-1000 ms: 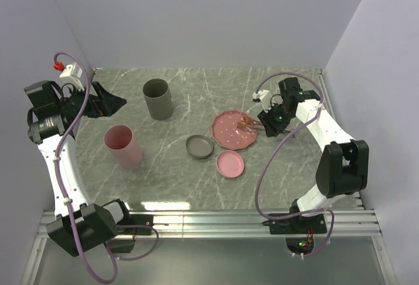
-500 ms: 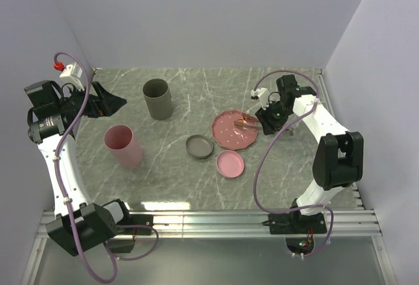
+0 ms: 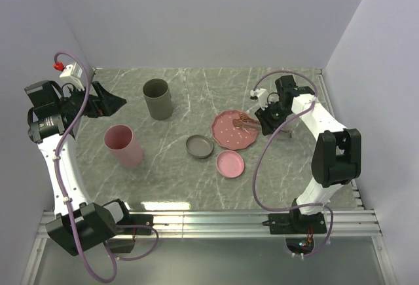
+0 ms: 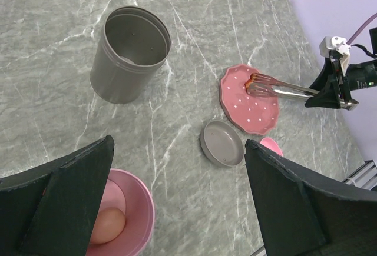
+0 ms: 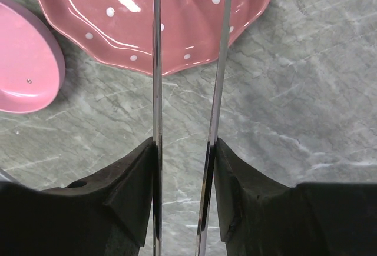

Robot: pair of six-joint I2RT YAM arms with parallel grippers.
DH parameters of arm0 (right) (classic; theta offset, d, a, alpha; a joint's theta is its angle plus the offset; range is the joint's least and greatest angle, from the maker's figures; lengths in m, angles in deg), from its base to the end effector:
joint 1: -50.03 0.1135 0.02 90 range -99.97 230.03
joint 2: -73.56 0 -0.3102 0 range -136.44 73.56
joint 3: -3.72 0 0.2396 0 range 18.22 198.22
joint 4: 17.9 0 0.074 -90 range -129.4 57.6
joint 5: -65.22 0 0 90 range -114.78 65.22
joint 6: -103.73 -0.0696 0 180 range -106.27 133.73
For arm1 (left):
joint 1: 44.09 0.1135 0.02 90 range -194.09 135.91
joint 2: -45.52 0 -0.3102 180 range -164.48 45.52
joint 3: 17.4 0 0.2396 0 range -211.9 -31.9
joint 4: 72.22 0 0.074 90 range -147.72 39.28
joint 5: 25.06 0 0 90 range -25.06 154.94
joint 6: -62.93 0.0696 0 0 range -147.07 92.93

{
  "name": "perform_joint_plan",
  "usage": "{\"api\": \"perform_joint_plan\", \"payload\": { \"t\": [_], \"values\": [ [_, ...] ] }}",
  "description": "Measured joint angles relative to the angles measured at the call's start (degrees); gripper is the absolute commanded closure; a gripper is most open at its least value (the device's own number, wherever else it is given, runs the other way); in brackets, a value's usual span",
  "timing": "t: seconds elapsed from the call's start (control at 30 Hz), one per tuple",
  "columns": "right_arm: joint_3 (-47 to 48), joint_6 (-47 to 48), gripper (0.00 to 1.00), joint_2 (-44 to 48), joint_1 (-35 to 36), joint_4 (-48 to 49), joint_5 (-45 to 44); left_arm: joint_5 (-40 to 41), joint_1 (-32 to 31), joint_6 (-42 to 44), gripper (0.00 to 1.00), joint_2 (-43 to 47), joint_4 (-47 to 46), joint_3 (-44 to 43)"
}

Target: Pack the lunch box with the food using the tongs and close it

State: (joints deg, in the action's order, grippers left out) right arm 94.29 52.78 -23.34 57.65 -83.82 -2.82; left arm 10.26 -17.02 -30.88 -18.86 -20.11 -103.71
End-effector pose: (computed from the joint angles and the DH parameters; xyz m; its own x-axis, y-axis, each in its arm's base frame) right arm 0.3312 0.0706 0.2631 -0.5844 -0.6677 -0.4611 -0.7780 0.6226 0.0845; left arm 0.2101 0.0436 0.4253 -0.4709 -0.2838 -0.8353 0.3344 0.8187 -0.4667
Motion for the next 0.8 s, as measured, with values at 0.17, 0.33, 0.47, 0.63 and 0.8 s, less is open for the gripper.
{"api": "perform_joint_plan", "payload": {
  "t": [0.17,0.33,0.47,0.63,0.8],
  "values": [
    [0.5,-0.2,0.61,0.1,0.0,-0.2,0.4,0.1,0.0,0.0,0.01,0.0,0.0,0.0],
    [0.5,-0.6,0.62,1.4,0.0,-1.0,1.7,0.1,0.0,0.0,0.01,0.0,0.0,0.0],
    [0.7,-0.7,0.62,3.5,0.0,-2.2,2.7,0.1,0.0,0.0,0.01,0.0,0.0,0.0],
    [1.1,-0.9,0.62,6.0,0.0,-3.9,3.8,0.1,0.0,-0.1,0.01,0.0,0.0,0.0],
    [5.2,-2.3,0.62,6.8,0.9,-6.6,5.4,0.1,0.0,-0.3,0.01,0.0,-0.1,0.0]
  ]
}}
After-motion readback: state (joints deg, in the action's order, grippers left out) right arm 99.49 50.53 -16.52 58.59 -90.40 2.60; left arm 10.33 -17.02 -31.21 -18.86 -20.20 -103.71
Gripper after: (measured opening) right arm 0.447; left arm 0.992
